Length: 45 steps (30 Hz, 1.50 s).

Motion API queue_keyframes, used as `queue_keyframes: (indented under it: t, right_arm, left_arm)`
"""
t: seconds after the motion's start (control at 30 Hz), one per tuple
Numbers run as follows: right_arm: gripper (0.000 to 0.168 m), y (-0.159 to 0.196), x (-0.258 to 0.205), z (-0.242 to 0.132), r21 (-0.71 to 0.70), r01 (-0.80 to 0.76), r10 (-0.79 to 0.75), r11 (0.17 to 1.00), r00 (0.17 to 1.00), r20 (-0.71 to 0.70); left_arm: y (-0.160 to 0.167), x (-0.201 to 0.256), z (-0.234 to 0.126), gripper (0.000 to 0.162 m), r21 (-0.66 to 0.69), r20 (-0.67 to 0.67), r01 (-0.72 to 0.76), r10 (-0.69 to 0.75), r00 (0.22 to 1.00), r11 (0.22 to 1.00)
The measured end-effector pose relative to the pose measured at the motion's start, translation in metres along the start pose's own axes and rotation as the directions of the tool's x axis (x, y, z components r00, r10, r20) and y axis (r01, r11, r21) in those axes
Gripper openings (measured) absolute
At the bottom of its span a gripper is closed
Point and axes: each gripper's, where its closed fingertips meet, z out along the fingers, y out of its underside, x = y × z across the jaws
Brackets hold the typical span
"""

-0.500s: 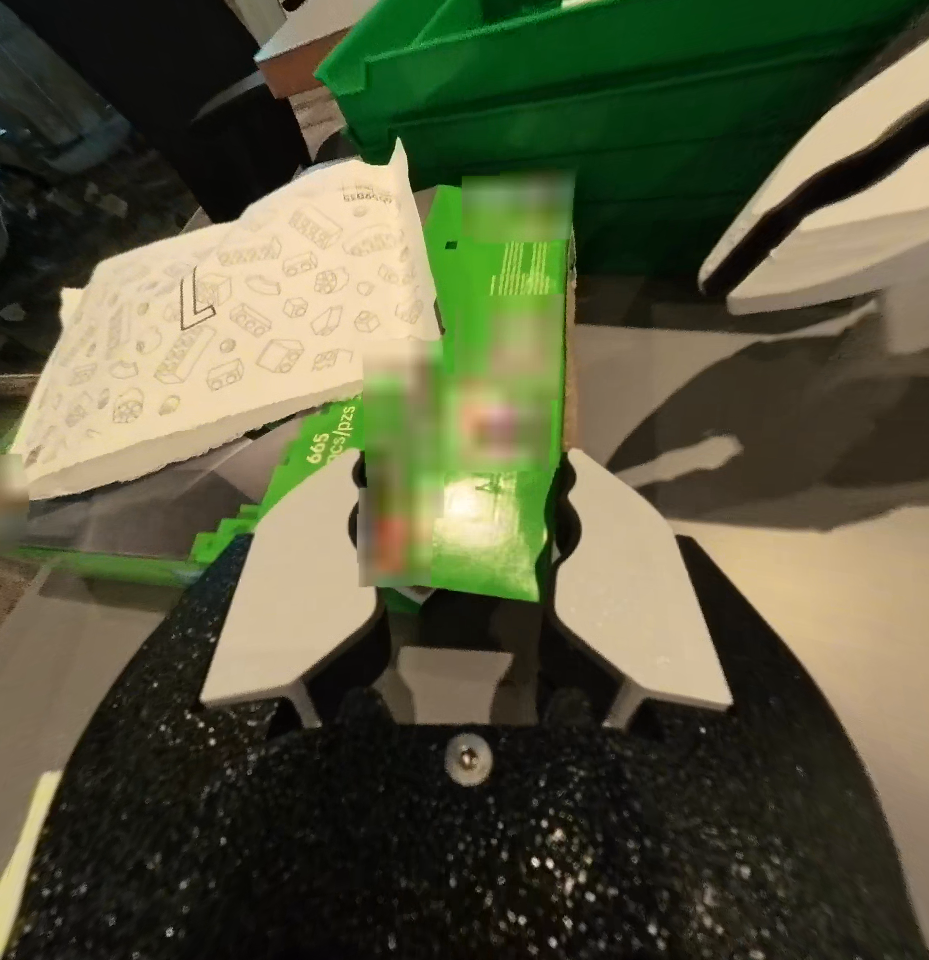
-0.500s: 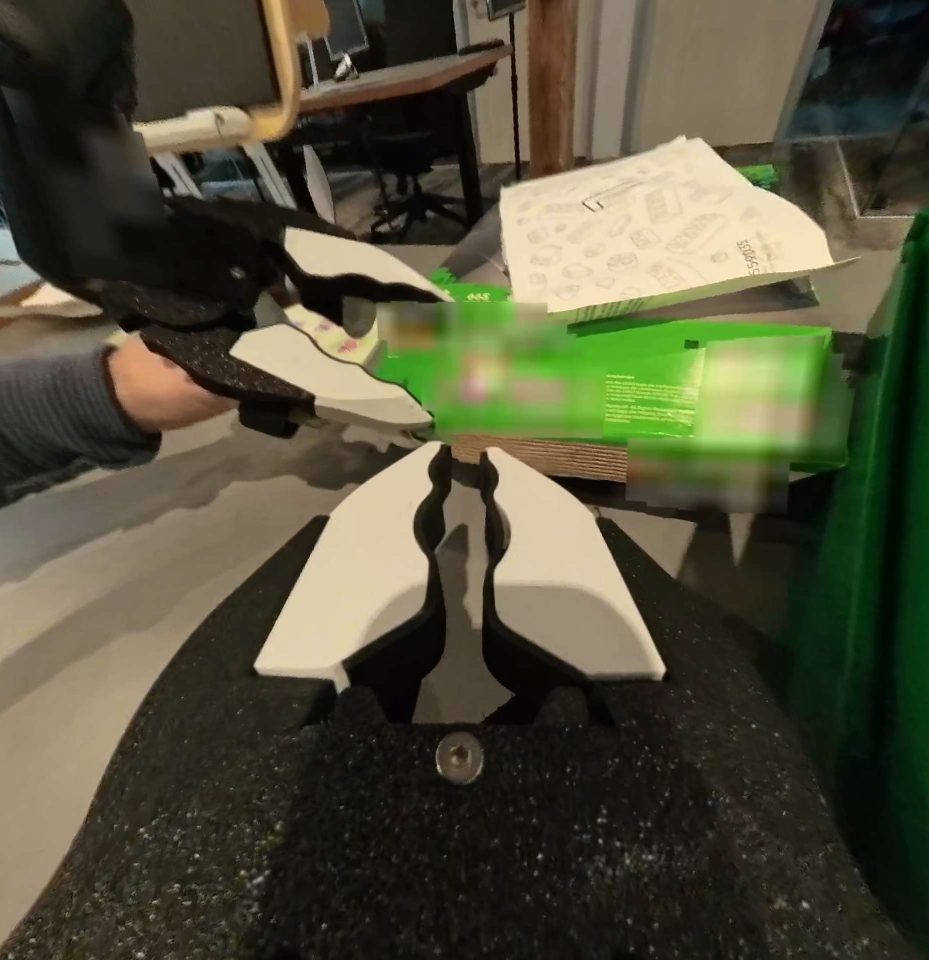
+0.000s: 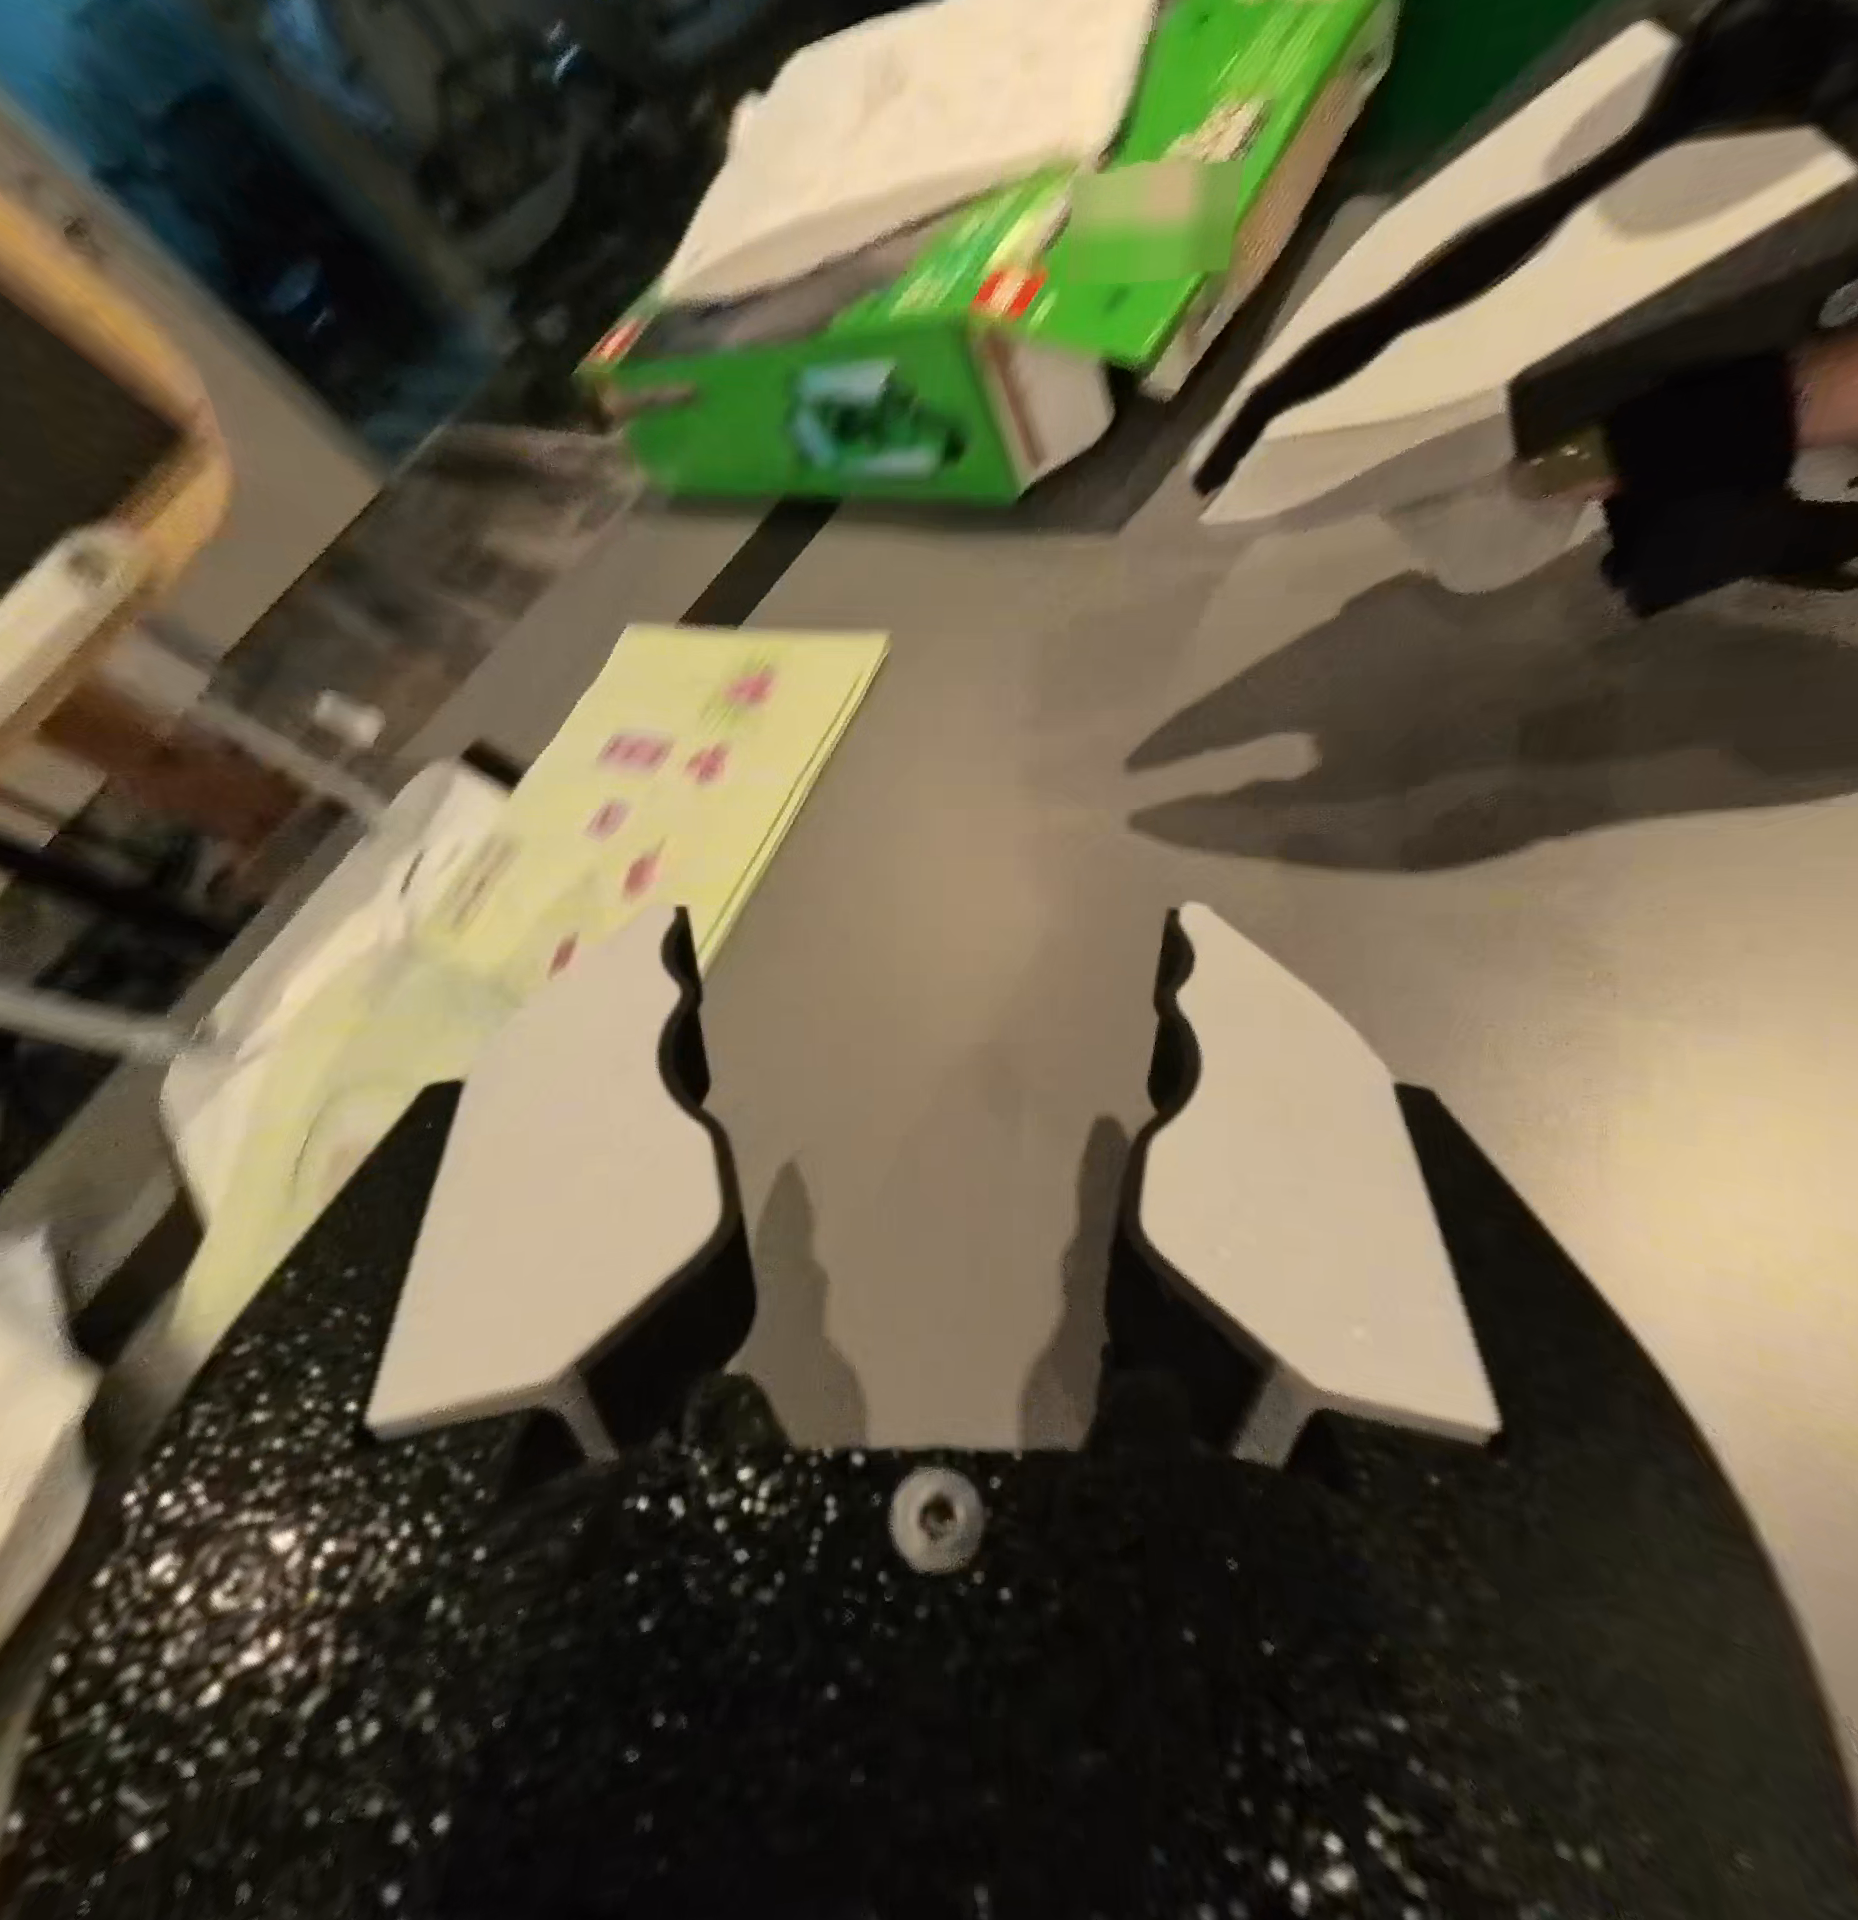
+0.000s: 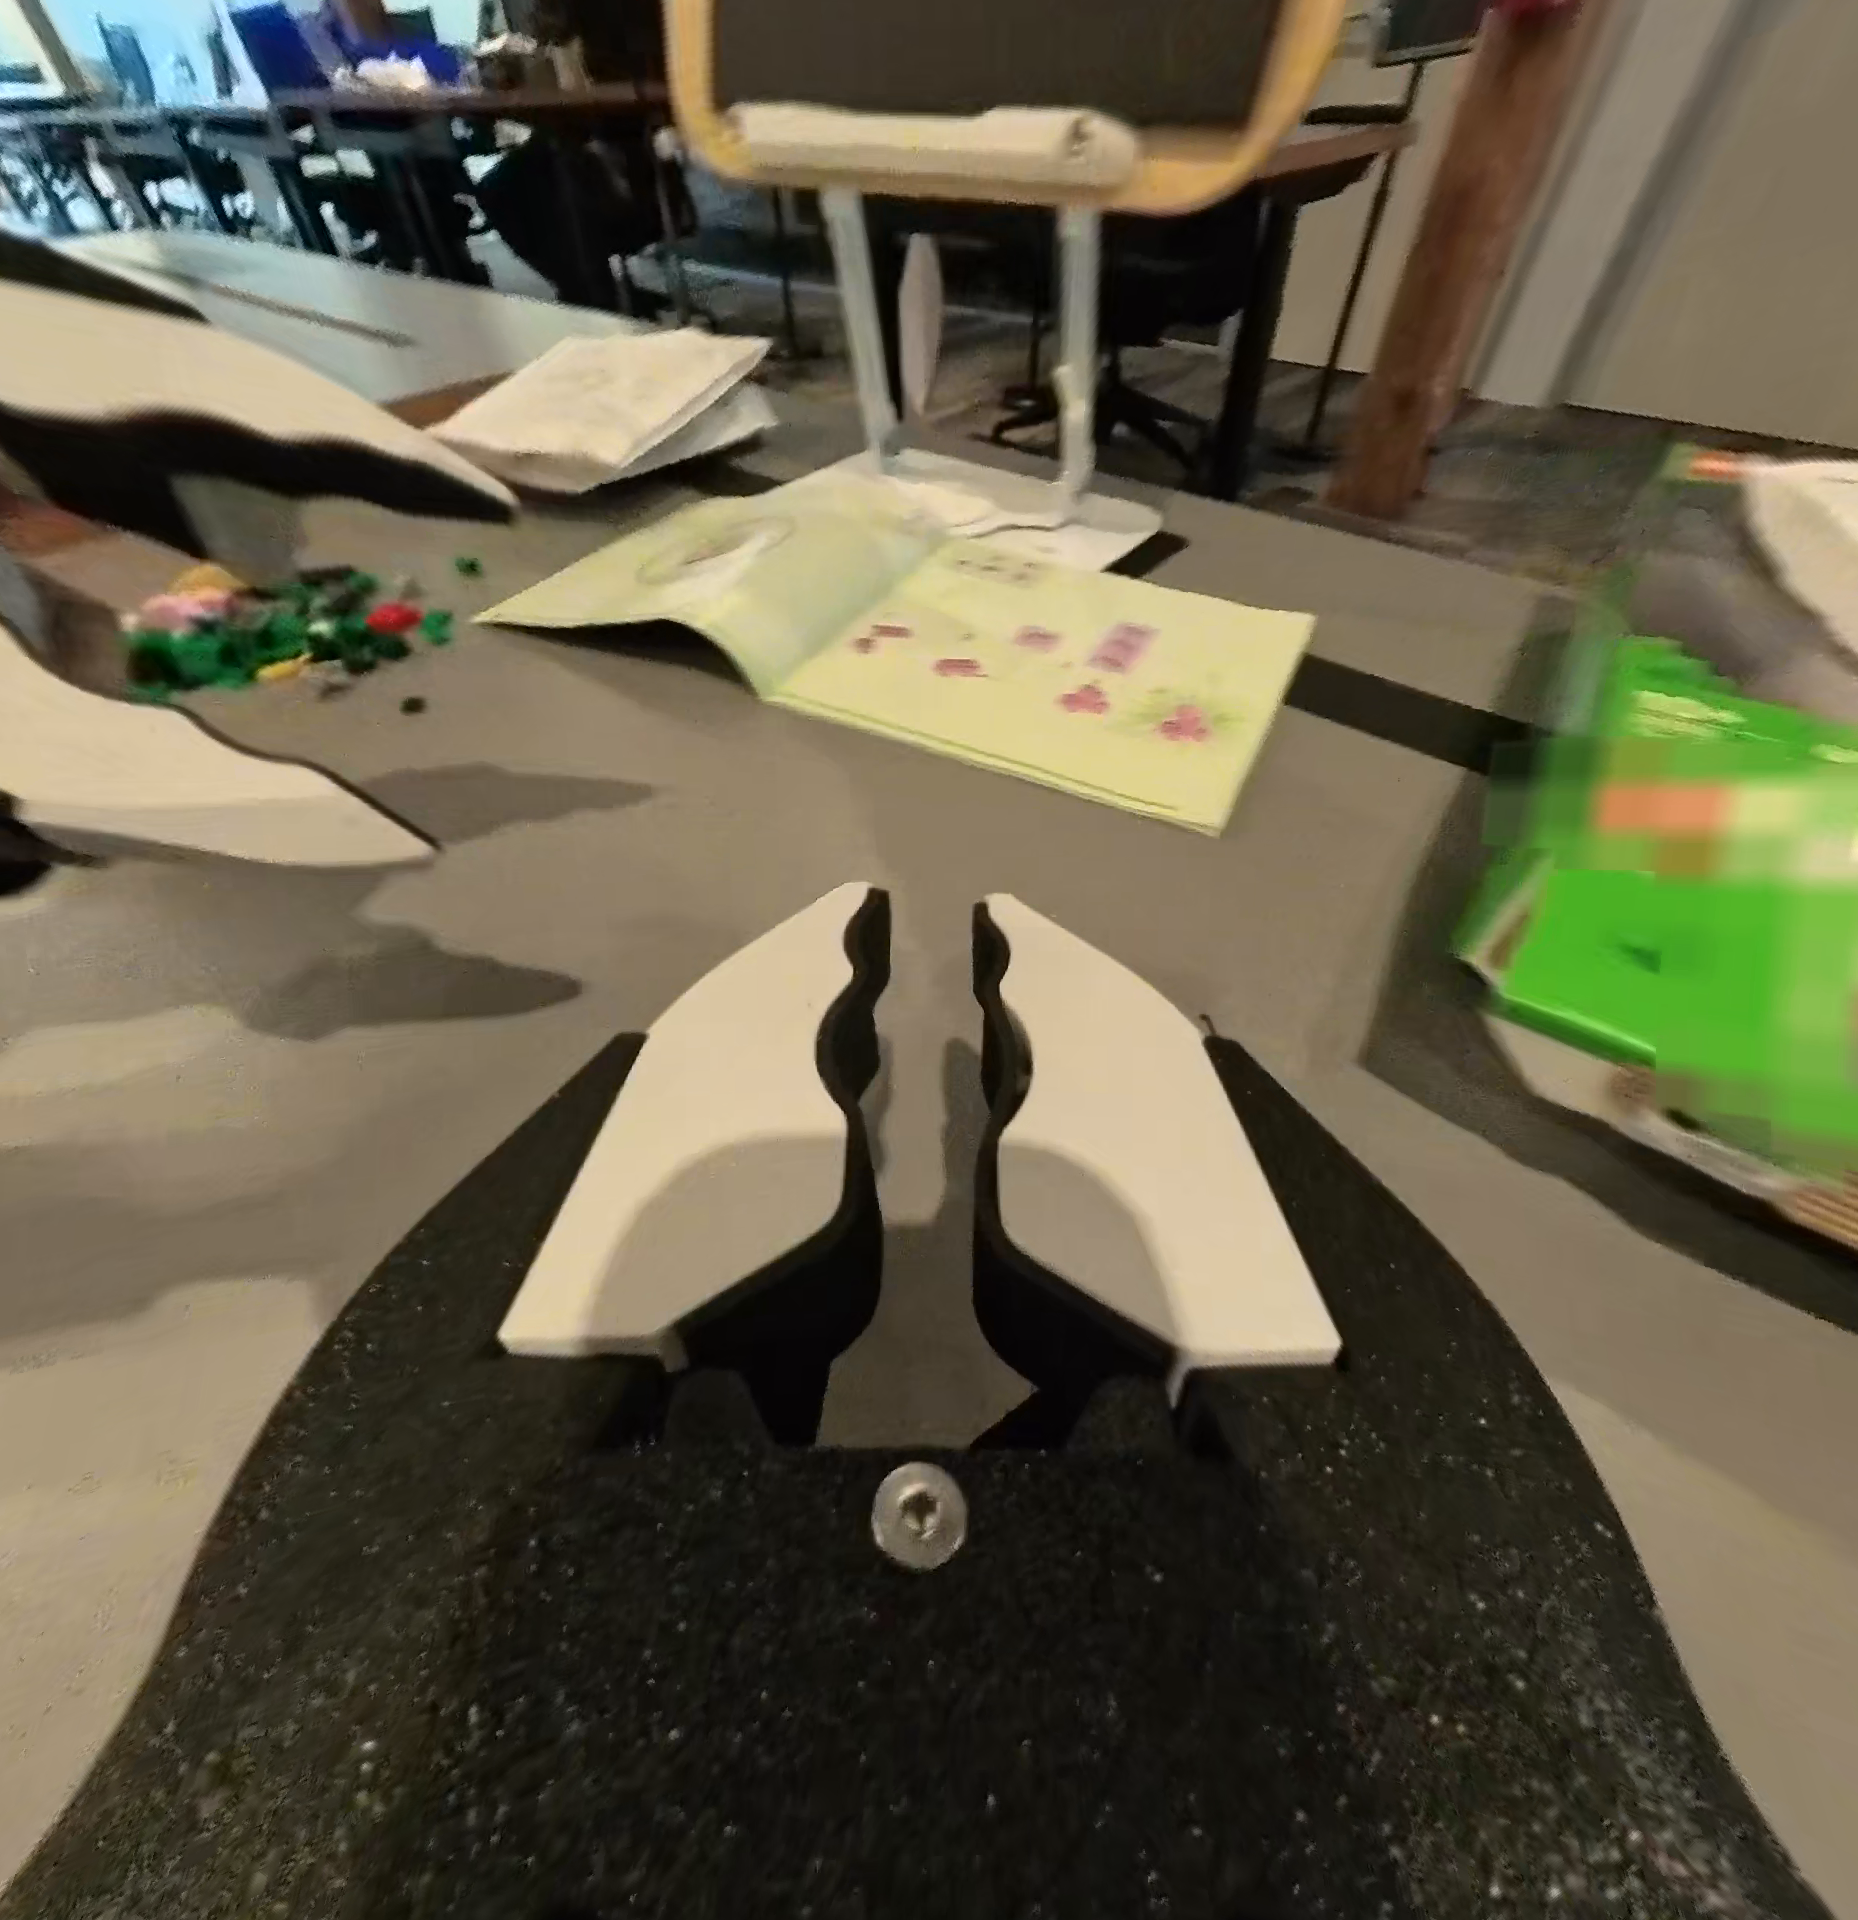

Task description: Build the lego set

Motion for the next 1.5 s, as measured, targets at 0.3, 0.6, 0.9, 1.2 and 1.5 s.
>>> queue_keyframes:
  t: [0.3, 0.6, 0.9, 1.2, 1.5]
  right_arm:
    - [0.017, 0.012, -0.13, 0.062, -0.061, 0.142, -0.129, 0.988, 0.974, 0.185]
    - [0.018, 0.004, -0.207, 0.095, -0.001, 0.248, -0.238, 0.969, 0.931, 0.276]
    - [0.042, 0.018, -0.271, 0.114, 0.004, 0.455, -0.352, 0.89, 0.684, 0.639]
    - [0.039, 0.052, -0.274, 0.154, -0.248, 0.59, -0.166, 0.768, 0.558, 0.813]
    - [0.001, 0.042, -0.295, 0.141, -0.329, 0.474, 0.119, 0.817, 0.418, 0.9]
  left_arm:
    - [0.128, -0.049, -0.166, 0.074, -0.062, 0.31, 0.37, -0.334, 0.89, 0.927]
    - [0.219, -0.039, -0.228, 0.073, -0.204, 0.388, 0.554, -0.453, 0.803, 0.807]
    - [0.229, -0.026, -0.204, 0.079, -0.237, 0.29, 0.573, -0.506, 0.813, 0.785]
    - [0.232, -0.014, -0.193, 0.079, -0.269, 0.24, 0.537, -0.484, 0.841, 0.799]
    - [0.233, -0.016, -0.191, 0.077, -0.263, 0.222, 0.544, -0.499, 0.838, 0.797]
